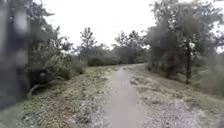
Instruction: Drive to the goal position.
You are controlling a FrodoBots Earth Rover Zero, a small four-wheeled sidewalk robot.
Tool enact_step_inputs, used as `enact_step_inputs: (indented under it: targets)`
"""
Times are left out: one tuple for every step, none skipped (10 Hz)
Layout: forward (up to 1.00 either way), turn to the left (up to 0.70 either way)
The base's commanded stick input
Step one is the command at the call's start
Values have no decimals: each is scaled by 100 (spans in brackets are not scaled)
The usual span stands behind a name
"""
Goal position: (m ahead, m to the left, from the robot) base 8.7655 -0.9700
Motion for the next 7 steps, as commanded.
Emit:
enact_step_inputs:
  targets:
    - [70,0]
    - [70,0]
    - [70,0]
    - [70,0]
    - [70,-22]
    - [70,-10]
    - [70,0]
